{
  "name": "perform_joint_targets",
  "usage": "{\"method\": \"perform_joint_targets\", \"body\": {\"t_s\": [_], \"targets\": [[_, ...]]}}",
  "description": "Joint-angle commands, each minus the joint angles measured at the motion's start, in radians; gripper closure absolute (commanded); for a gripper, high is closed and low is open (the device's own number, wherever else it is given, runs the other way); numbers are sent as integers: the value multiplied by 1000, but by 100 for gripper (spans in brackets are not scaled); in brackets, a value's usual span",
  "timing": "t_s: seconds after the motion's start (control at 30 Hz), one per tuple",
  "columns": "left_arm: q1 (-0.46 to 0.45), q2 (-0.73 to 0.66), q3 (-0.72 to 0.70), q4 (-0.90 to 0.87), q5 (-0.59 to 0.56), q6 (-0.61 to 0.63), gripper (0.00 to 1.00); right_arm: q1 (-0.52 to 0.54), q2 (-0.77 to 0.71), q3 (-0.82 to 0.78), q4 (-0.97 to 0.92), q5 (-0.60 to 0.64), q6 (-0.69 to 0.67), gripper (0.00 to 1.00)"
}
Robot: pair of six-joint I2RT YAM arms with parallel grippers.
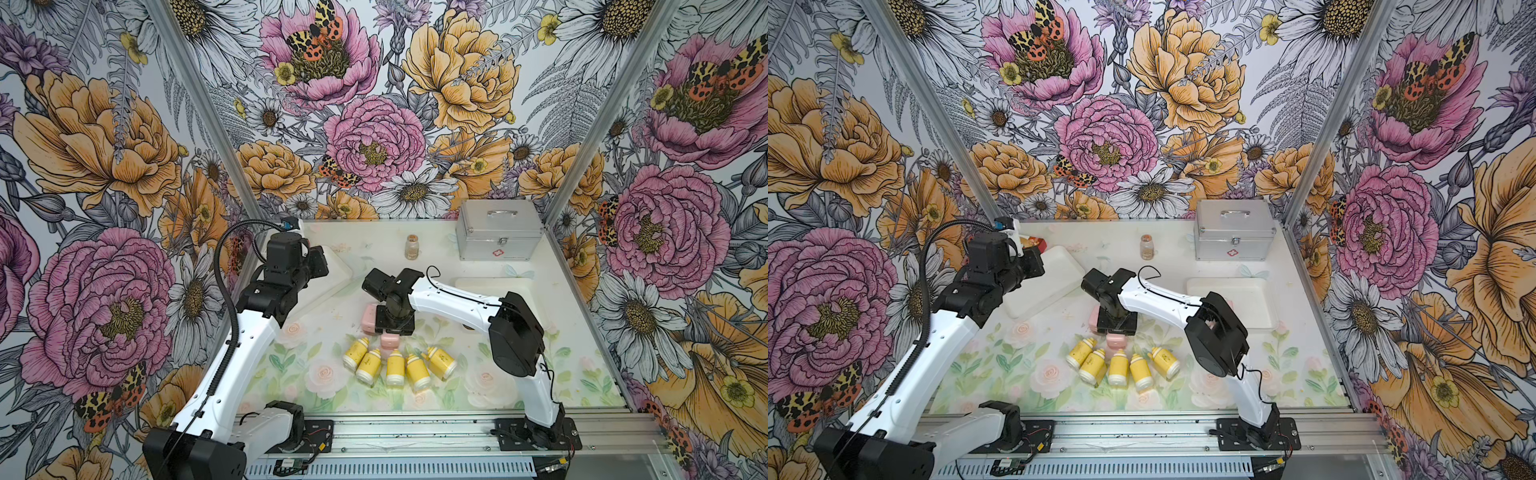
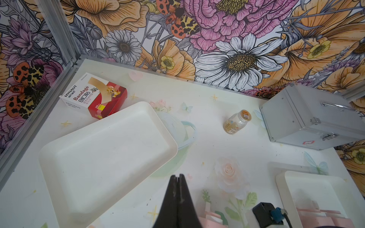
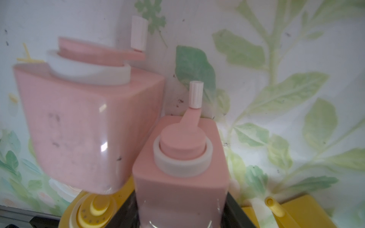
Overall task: Place the pencil sharpeners by color into the storage box
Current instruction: Pick up the pencil sharpener from the center of the board.
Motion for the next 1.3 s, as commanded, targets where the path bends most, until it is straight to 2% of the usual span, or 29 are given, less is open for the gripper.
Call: {"method": "perform_joint_targets", "body": {"t_s": [0.0,0.67,0.87,1.27], "targets": [[7,-18,12,3,3,14,100,-13,28,-44,4,50,-39,54],[-9,-20,10,1,-9,19,100,-117,-91,-14,-151,143,-317,56],[-20,-21,9,1,-20,25,100,-169,-94,-15,-164,135,-394,56],[-27,-16,8,-1,-30,29,100,-203,-103,2,-167,117,-512,56]]}}
